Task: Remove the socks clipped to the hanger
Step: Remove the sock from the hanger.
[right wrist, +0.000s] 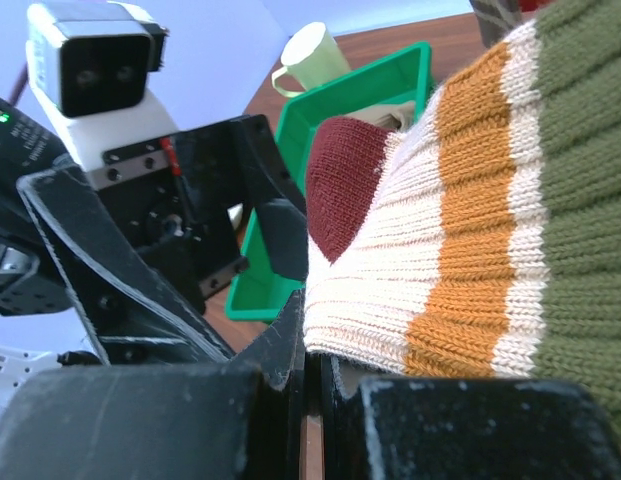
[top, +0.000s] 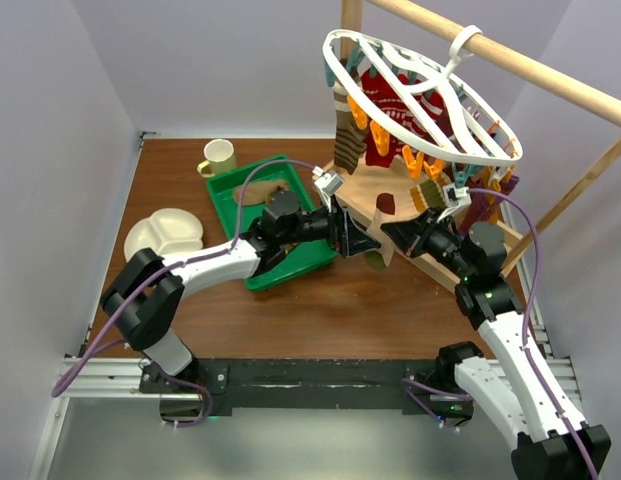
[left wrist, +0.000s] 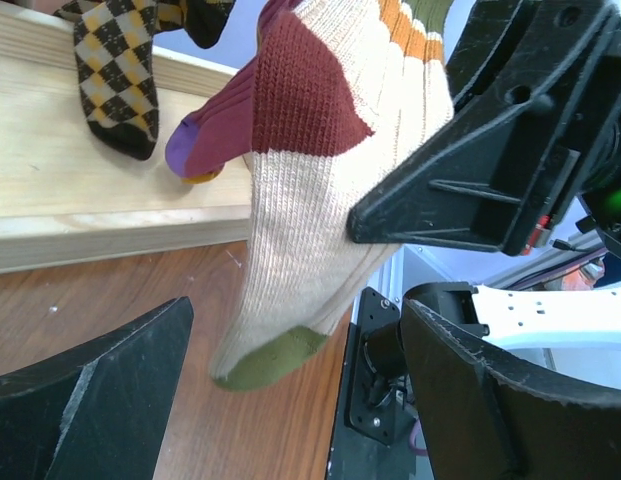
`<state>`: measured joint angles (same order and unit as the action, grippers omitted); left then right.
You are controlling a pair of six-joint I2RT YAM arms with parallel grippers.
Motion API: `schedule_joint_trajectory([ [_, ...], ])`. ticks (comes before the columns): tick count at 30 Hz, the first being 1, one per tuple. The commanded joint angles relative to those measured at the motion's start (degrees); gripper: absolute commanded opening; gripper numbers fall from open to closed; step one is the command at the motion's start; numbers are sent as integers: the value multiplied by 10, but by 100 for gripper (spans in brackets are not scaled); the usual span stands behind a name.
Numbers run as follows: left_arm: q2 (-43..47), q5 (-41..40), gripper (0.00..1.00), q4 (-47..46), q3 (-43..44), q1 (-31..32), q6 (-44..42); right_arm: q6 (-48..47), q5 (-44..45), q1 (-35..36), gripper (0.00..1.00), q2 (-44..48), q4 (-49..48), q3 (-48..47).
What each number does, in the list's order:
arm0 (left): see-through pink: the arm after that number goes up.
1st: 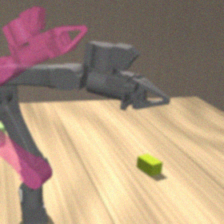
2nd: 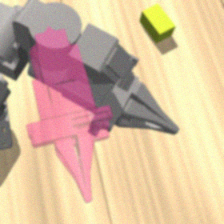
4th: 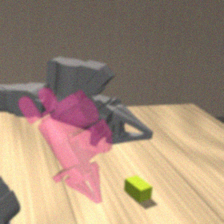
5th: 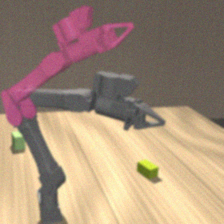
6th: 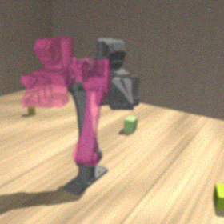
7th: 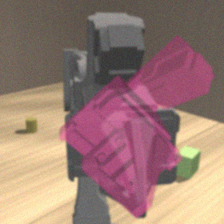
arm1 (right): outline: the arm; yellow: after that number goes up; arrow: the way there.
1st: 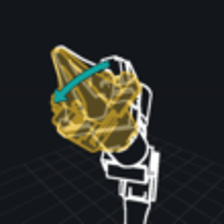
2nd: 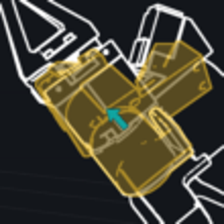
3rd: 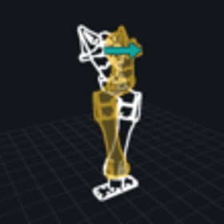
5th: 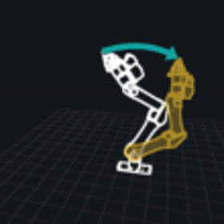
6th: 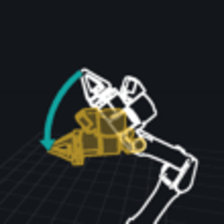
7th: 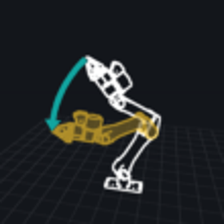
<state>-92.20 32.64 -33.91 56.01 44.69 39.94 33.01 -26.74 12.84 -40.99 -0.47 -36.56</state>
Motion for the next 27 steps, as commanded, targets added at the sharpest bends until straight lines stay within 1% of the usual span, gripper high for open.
schedule_joint_trajectory([
  [1,-19,-4,91,-66,35,12,2,21,-20,3,0,0,-33,-28],
  [7,-49,4,89,-122,38,28,29,28,-21,4,0,-1,-41,-23],
  [10,-61,8,84,-149,38,34,42,30,-22,4,0,-3,-43,-21],
  [12,-65,8,75,-161,35,37,47,30,-21,5,0,-2,-42,-20],
  [15,-68,6,46,-165,34,37,54,26,-15,5,0,2,-38,-20],
  [16,-67,2,19,-162,32,38,56,23,-10,5,3,6,-29,-20],
  [17,-65,-5,9,-158,31,37,57,18,-5,5,5,8,-24,-20],
  [18,-63,-9,0,-153,31,37,58,14,3,5,9,11,-20,-20],
  [19,-61,-13,0,-144,30,37,58,11,8,6,14,15,-12,-20],
  [20,-59,-18,0,-140,29,37,58,4,14,6,26,25,-6,-19],
  [22,-54,-22,0,-123,29,37,56,-4,41,7,42,40,18,-19],
  [23,-47,-31,0,-115,29,37,54,-15,50,7,54,55,27,-21],
  [26,-33,-47,0,-84,29,37,42,-41,98,6,62,81,71,-26],
  [27,-30,-49,0,-72,30,37,39,-48,110,7,68,99,82,-26],
])
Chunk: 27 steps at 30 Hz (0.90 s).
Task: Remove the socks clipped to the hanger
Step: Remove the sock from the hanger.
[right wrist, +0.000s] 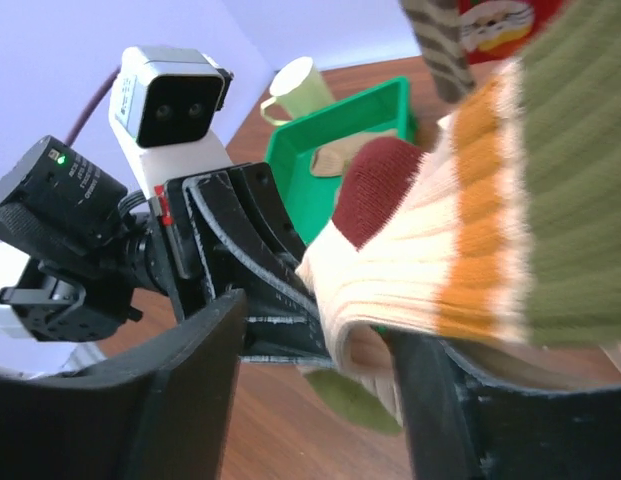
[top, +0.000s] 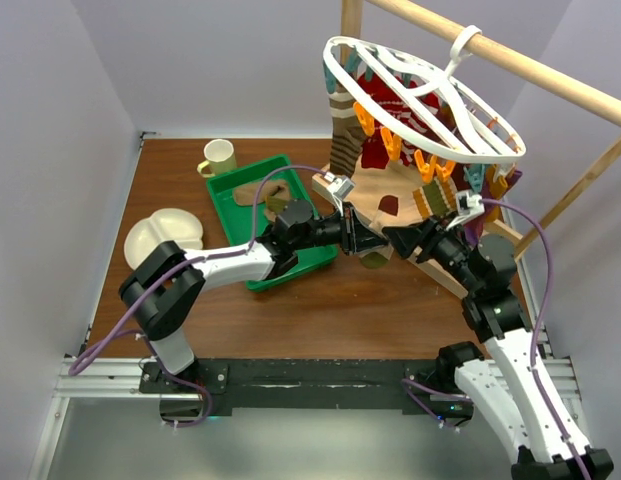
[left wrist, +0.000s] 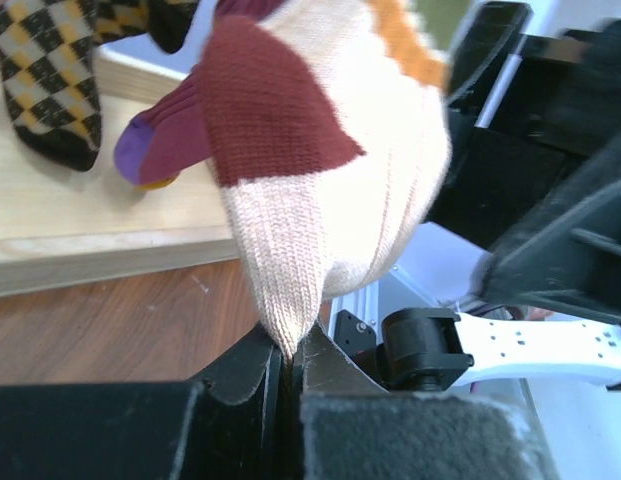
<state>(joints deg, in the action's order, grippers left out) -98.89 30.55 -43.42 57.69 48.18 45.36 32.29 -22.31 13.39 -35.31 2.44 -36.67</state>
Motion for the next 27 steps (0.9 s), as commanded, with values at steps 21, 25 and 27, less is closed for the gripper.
schedule_joint_trajectory([
  [21,77,-43,0,91,22,-13,-35,-90,335,1,76,170,206,-96],
  [25,82,-44,0,95,20,-18,-38,-90,336,1,75,166,187,-115],
  [27,83,-42,0,98,20,-21,-39,-90,339,1,75,162,180,-119],
])
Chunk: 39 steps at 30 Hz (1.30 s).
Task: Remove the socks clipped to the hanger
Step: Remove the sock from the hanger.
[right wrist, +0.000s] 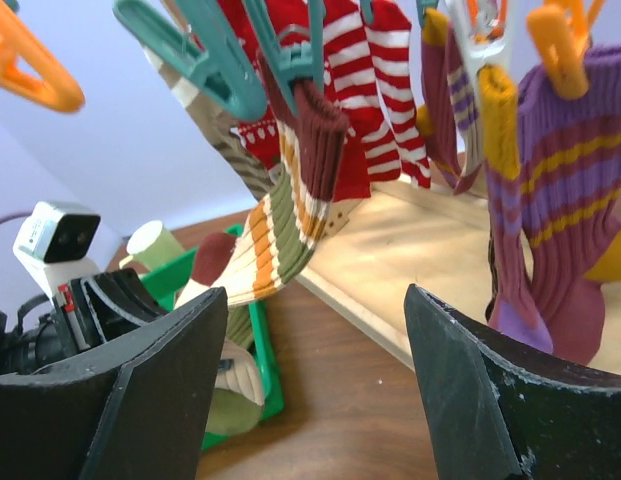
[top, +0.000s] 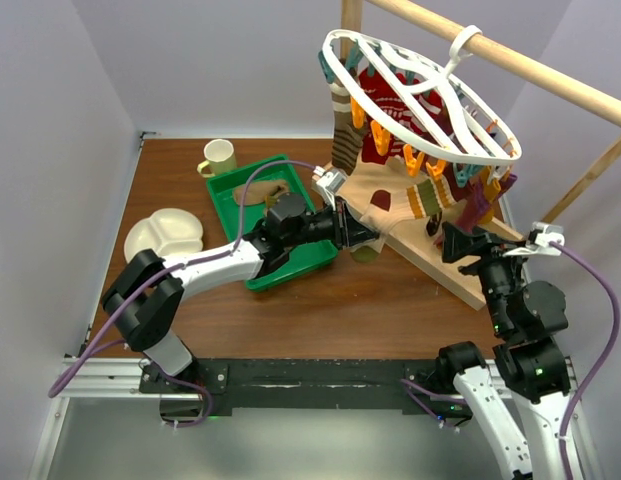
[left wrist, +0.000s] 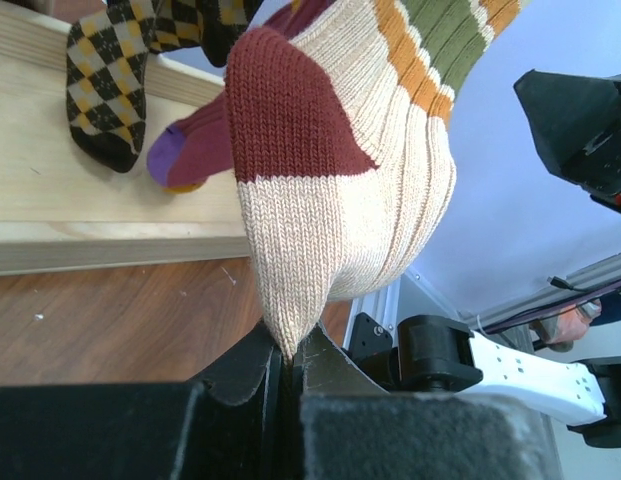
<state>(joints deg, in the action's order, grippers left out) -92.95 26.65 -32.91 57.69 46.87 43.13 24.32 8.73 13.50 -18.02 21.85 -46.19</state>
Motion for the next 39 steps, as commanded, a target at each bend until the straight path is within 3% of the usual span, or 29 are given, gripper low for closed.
schedule_joint_trajectory([
  [1,25,-4,0,-6,19,-9,-17,-11,33,0,75,-14,-15,-33],
  [8,38,-7,0,-5,8,-15,-18,-47,73,0,69,-68,-39,-71],
  [13,44,-6,0,-7,2,-18,-19,-39,55,0,63,-109,-69,-76],
  [39,83,2,0,-17,-36,-32,-19,-35,80,0,71,-176,-158,-88],
])
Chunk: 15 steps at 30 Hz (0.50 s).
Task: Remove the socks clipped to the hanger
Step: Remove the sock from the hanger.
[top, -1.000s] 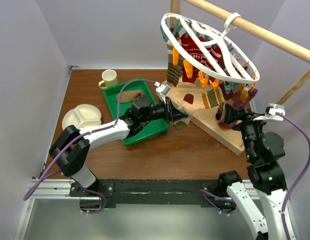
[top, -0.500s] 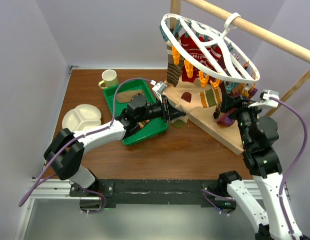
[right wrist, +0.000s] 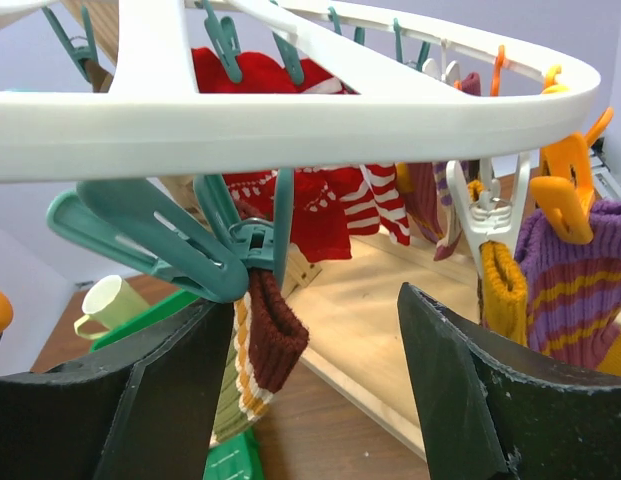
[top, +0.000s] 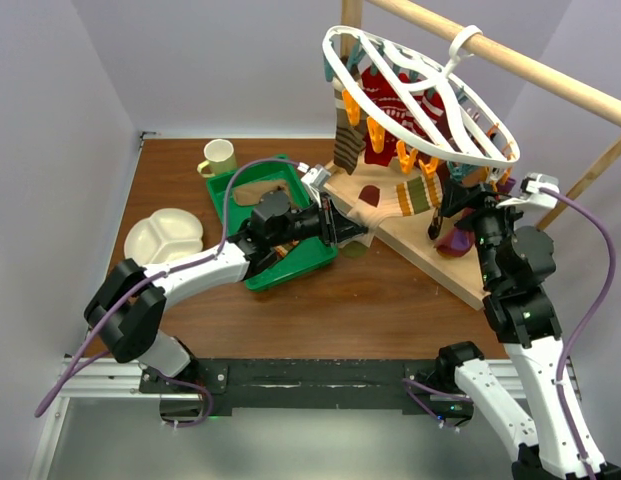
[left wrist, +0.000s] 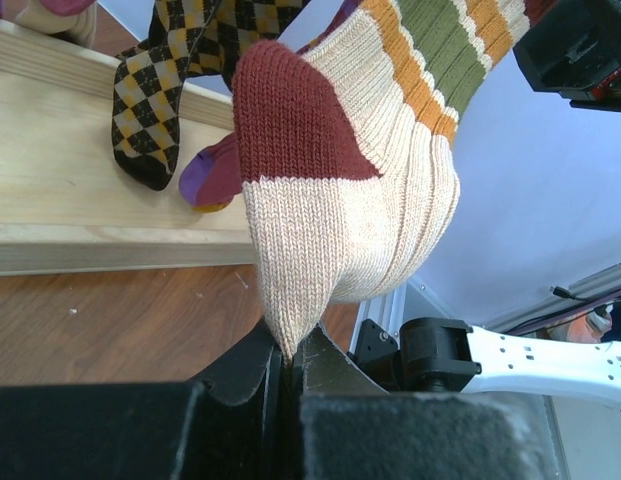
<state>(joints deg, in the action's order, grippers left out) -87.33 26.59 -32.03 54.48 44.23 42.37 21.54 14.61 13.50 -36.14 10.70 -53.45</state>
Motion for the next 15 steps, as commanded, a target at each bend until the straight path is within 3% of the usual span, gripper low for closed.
schedule_joint_trajectory([
  [1,26,2,0,-25,-4,-6,-11,-8,22,0,72,6,-47,-15],
  [15,24,0,0,-18,-9,-10,-12,3,11,0,76,52,-28,19],
])
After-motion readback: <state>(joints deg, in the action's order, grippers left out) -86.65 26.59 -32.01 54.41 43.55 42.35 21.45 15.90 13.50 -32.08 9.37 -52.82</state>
